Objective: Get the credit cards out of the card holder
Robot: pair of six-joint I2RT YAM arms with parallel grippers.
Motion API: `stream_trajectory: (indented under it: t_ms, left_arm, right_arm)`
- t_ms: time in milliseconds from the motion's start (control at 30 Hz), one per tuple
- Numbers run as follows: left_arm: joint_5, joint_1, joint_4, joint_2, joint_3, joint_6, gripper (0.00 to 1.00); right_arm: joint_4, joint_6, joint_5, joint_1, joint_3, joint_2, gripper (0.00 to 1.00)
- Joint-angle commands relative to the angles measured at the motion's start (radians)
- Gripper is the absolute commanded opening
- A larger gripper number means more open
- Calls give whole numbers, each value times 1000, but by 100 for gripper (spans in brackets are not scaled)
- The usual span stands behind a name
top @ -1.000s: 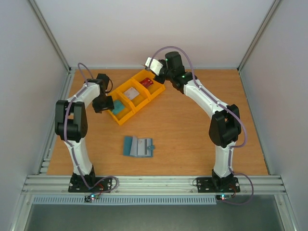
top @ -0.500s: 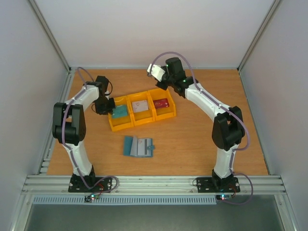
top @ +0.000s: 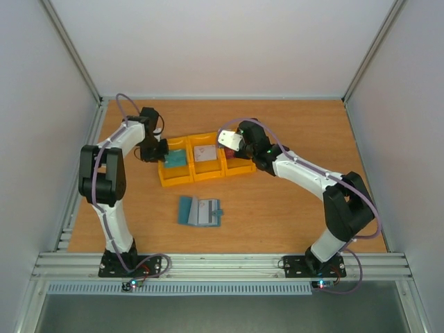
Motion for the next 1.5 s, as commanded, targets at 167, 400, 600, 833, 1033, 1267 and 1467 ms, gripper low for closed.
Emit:
stream_trajectory:
  t_ms: [167, 400, 600, 833, 1033, 1267, 1467]
  left_arm:
    - [0, -18, 97, 98, 116, 119, 6]
    - [38, -17, 105, 72, 126, 115, 51]
    - [49, -14, 79, 13, 185, 122, 98]
    - [78, -9, 77, -96, 204, 135, 99]
    - [127, -6, 95, -175, 164, 124, 99]
    - [156, -3, 74, -173, 168, 102, 99]
    - [158, 0, 69, -172, 165, 95, 100]
  right_arm:
    - [108, -175, 55, -9, 45, 102, 1]
    - [35, -157, 103, 0, -15, 60, 1]
    - [23, -122, 120, 6, -53, 76, 1]
    - [41, -178, 159, 7, -5, 179, 1]
    - [37, -208, 175, 6, 21, 226, 1]
    - [-35, -199, 171, 6, 47, 253, 2]
    - [-59, -189, 181, 7, 64, 270, 17]
